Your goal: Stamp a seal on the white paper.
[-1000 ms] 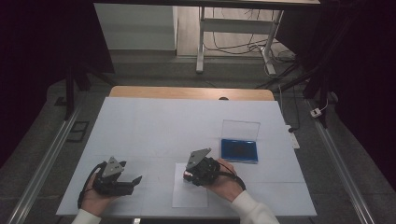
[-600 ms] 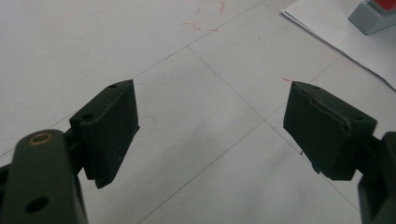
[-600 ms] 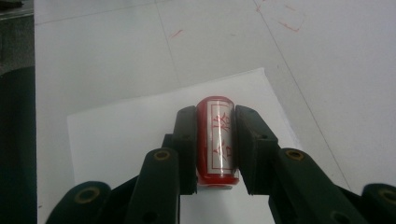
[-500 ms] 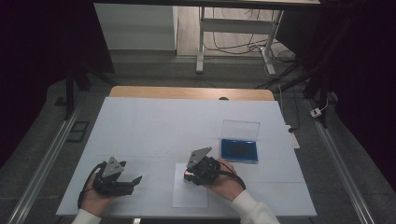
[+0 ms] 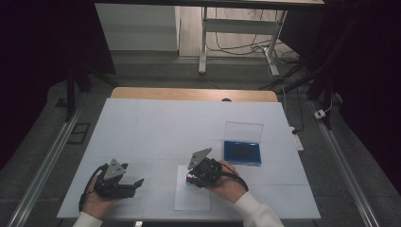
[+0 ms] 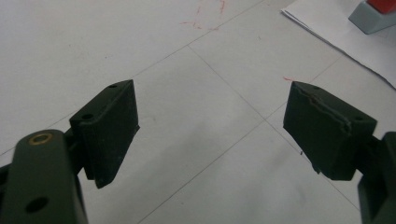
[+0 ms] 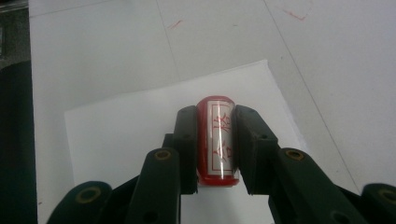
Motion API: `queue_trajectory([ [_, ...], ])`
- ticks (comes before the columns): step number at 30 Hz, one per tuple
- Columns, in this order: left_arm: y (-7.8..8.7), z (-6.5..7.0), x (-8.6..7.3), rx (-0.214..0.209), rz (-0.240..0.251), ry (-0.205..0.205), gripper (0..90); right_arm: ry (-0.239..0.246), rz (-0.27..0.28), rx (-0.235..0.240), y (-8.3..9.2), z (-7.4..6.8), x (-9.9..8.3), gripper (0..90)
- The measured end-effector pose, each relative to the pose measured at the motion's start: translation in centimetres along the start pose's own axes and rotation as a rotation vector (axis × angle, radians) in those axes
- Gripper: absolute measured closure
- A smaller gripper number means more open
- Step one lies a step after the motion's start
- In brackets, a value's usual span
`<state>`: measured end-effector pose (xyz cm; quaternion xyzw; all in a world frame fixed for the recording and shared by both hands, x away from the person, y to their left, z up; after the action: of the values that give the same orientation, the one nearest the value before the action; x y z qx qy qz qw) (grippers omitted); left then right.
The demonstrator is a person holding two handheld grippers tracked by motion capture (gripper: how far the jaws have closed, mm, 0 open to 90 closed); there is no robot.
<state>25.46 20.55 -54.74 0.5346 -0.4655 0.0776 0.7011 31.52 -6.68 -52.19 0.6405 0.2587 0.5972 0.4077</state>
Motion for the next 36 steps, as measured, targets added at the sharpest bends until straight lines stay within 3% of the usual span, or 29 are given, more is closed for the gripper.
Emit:
queue_trajectory([
  [36,0.14,-0.12,0.01,0.007,0.002,0.005,18.1,-0.005,0.03,-0.003,-0.18,-0.05,-0.39,70.4],
])
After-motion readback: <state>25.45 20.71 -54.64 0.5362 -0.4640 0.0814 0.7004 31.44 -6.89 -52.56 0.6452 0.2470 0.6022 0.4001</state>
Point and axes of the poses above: each handheld gripper's, and its own axes: y roughly backward along the jaws, x roughly out of its top, z roughly to its right, the point moved 4 cm from there along -y, roughly forward along the jaws
